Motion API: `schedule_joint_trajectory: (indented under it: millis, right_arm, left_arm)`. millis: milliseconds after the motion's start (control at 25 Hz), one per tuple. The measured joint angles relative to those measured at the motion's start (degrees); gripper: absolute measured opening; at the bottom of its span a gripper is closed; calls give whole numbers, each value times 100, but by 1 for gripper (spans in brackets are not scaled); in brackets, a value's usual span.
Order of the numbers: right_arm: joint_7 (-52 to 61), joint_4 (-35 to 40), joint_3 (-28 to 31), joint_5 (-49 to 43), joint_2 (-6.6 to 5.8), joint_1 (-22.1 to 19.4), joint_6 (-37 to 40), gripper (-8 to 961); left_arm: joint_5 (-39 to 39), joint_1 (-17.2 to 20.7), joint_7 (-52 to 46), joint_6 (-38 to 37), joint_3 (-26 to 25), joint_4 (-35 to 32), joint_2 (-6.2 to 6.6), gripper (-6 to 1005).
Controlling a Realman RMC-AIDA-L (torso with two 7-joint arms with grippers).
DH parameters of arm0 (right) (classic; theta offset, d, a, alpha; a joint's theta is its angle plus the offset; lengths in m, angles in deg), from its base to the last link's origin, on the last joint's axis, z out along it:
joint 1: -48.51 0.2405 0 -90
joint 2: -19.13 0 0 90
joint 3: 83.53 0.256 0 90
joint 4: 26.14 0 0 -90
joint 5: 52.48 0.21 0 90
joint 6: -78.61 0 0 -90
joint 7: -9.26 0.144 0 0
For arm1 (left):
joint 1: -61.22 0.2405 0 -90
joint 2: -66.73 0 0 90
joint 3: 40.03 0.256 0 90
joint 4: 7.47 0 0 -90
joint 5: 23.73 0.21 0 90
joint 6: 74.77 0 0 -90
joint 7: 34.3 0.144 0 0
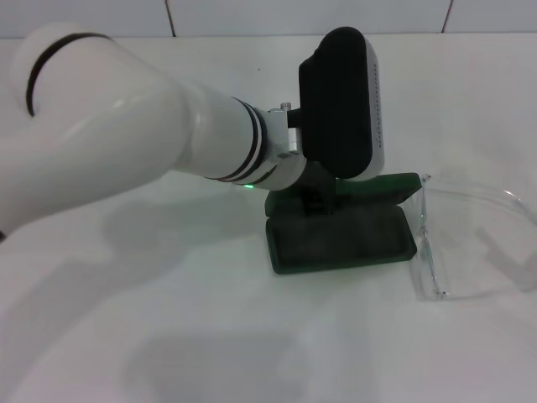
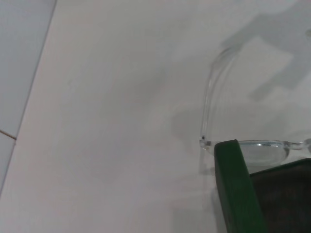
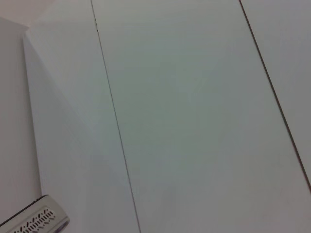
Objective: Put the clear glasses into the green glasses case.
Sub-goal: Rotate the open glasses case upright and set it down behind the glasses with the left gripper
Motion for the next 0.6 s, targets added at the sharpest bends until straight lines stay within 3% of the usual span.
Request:
schedule_joint_trajectory:
  millis: [600]
  right_arm:
    - [-16,-33,-26,-8,0,8,6,777]
  left_arm:
    - [-681,-23,308,-218,-293,223,14,385]
